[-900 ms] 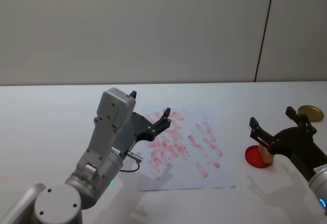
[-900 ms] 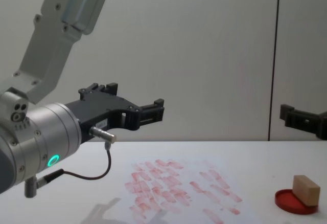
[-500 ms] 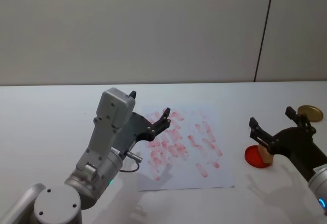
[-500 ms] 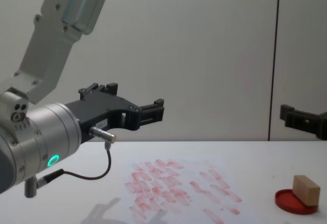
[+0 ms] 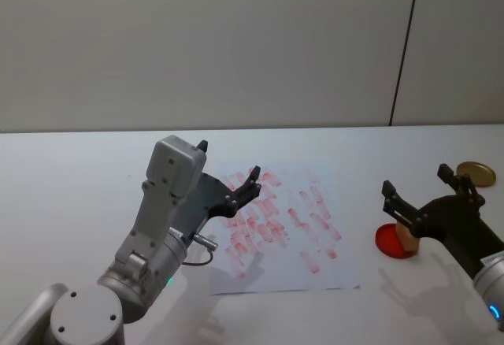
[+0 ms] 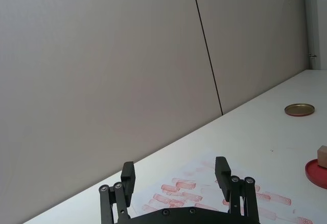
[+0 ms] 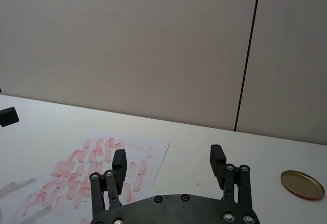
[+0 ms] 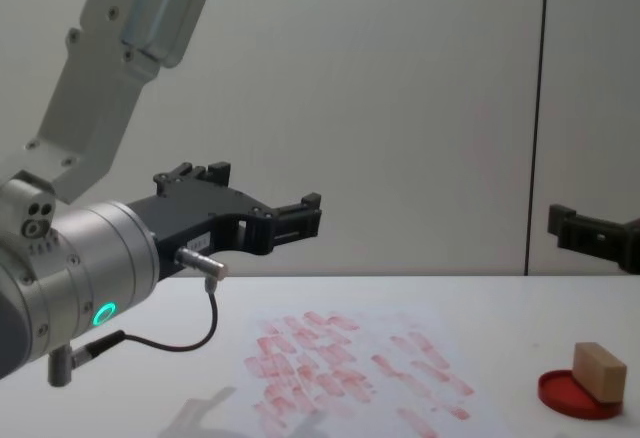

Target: Use the one hand to pick up the stamp and affix it onto the A4 paper.

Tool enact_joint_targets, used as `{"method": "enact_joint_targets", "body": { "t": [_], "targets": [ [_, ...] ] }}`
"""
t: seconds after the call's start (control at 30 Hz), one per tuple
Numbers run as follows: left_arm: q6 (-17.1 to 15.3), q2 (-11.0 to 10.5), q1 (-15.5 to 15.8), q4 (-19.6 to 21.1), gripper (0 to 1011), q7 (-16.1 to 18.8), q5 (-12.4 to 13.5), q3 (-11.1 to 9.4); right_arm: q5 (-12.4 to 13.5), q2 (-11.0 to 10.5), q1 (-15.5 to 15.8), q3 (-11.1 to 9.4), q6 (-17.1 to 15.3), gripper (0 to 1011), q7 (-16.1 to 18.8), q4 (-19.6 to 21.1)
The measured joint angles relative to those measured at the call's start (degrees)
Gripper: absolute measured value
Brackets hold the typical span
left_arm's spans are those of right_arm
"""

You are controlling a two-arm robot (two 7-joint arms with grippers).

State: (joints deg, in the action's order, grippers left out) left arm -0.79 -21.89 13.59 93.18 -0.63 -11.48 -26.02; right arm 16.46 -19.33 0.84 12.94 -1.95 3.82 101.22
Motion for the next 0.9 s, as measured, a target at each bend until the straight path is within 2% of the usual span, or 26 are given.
{"method": "enact_joint_targets", "body": {
  "t": [0.63, 0.9],
  "targets": [
    [0.0, 0.0, 0.0, 0.0, 993, 0.0, 0.0, 0.0, -0.2, 0.2, 0.0, 0.0, -0.6, 1001, -0.8, 0.4],
    [0.0, 0.0, 0.0, 0.0, 993, 0.0, 0.0, 0.0, -0.5, 0.9, 0.0, -0.2, -4.4, 1001, -4.5, 1.6]
  ]
}}
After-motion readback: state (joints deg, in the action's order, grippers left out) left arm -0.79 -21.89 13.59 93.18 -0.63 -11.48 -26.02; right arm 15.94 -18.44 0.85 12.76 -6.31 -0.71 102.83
